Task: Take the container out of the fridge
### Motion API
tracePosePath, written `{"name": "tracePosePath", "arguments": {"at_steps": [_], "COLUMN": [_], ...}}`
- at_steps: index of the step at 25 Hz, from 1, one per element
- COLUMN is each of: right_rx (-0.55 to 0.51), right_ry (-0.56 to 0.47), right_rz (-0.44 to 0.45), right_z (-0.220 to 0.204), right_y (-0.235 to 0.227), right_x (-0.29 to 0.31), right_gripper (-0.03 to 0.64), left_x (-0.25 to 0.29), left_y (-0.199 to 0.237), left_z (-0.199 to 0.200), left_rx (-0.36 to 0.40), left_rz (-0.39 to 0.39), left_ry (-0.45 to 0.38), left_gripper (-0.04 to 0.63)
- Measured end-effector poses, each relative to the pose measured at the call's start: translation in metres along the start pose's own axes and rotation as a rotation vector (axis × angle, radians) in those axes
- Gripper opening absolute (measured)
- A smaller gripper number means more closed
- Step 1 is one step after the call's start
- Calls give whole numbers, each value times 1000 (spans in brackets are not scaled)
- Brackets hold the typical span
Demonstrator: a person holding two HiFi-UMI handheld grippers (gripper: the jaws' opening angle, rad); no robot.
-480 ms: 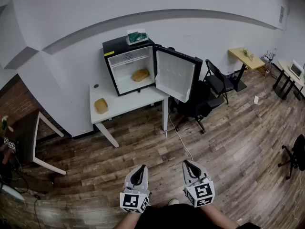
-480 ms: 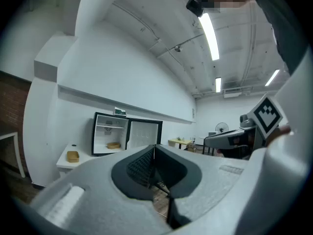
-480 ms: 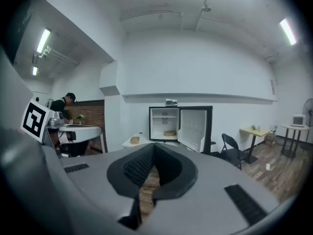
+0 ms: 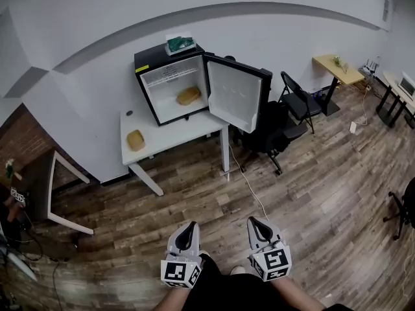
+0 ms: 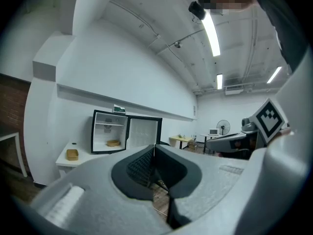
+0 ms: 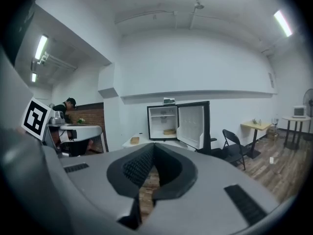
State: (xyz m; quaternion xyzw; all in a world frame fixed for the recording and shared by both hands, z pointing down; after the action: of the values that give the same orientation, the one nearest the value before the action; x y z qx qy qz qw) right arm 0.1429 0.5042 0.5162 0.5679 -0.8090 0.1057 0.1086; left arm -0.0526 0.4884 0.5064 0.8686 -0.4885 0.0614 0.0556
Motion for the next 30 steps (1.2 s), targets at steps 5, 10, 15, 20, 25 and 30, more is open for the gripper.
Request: {"name": "tracePosePath", "arguments": {"at_steps": [5, 10, 15, 20, 25, 30], "right_rx": [15, 49, 34, 6, -8, -17], "right_ry": [-12, 14, -11, 15, 29, 32], "right_rz": [-16, -62, -75, -43, -40, -56], "right_z": [-5, 4, 30, 55, 81, 109], "right_y": [-14, -43, -53, -55, -60, -63], "right_x": [14, 51, 107, 177, 243, 293], "right_gripper": [-2, 0, 0, 0, 0, 0], "left_x": [26, 71, 118, 170, 215, 249], "left_y": [10, 30, 66, 112, 155, 195], "left_z": [-7, 0, 7, 10, 19, 34], "left_rx": [-2, 5, 14, -7, -20, -19], "left_rz": [-27, -47, -76, -90, -91, -108], "left_ry": [27, 6, 15, 43, 66, 63], "left_gripper": [17, 17, 17, 17, 17, 17]}}
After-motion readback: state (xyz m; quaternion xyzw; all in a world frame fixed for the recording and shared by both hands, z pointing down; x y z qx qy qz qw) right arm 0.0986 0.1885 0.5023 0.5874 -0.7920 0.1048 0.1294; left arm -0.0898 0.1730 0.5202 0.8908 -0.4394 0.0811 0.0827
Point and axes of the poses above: the fingertips, and each gripper's own axes: x forward along the fingers, y to its left, z out of its top, the point moved 4 cm from there along -x, backward along the fingers, and after that the axes turned 6 degrees about y, right-handed, at the moved point
